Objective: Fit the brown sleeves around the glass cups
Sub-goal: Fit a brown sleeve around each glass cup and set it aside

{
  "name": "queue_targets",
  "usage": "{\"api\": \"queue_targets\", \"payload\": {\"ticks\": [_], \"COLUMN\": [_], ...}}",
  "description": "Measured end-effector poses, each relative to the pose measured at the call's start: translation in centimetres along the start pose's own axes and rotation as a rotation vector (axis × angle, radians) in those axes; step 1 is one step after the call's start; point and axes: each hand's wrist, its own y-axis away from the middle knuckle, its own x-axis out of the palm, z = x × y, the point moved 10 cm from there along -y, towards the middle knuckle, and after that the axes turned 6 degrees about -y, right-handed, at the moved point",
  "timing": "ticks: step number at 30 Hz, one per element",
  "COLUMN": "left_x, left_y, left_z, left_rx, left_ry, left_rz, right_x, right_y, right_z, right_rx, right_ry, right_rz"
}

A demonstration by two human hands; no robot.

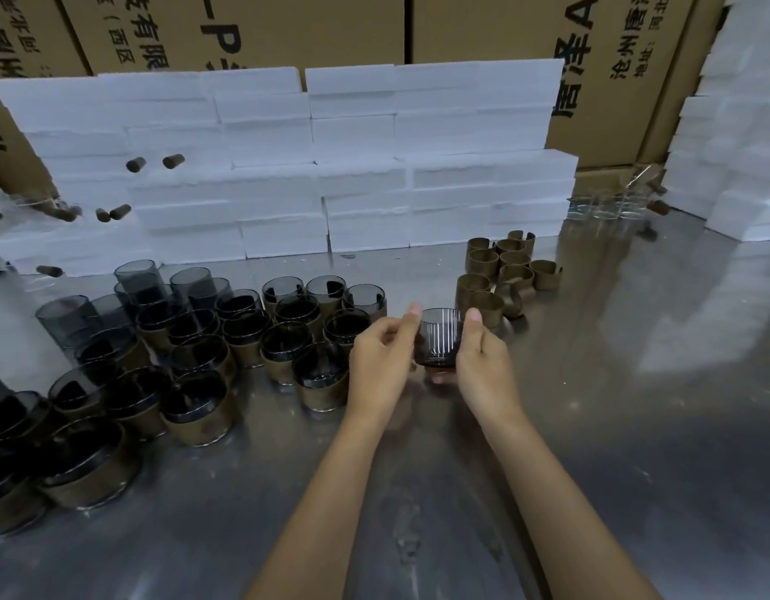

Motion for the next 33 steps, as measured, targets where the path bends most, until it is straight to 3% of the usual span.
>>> {"api": "queue_targets", "payload": {"ticks": [6, 8, 11, 16, 28, 33], "left_x": [1.6, 1.9, 2.6, 3.2, 0.4, 0.7], "left_y": [1.0, 1.1, 1.3, 1.4, 0.1, 0.3], "left_z": [1.4, 1.7, 1.6, 1.1, 1.4, 1.7], "left_rx": [-0.121, -0.161, -0.215, -0.206, -0.063, -0.169], "left_ry": [0.067, 0.119, 0.279, 0.411, 0.186, 0.313], "left_rz": [0.152, 0.198, 0.270, 0.313, 0.031, 0.069], "right_x": [-0.2, -0.2, 0.8, 2.1, 0.5, 0.0], "right_y": [0.4, 0.5, 0.5, 0.7, -0.2, -0.1], "right_z": [0.6, 0.4, -0.8, -0.6, -0.5, -0.4], "right_rx": [-0.060, -0.004, 0.144, 0.155, 0.046, 0.076], "right_ry": [0.059, 0.043, -0.078, -0.182, -0.114, -0.168], "right_rz": [-0.007, -0.007, 0.091, 0.298, 0.081, 0.066]}}
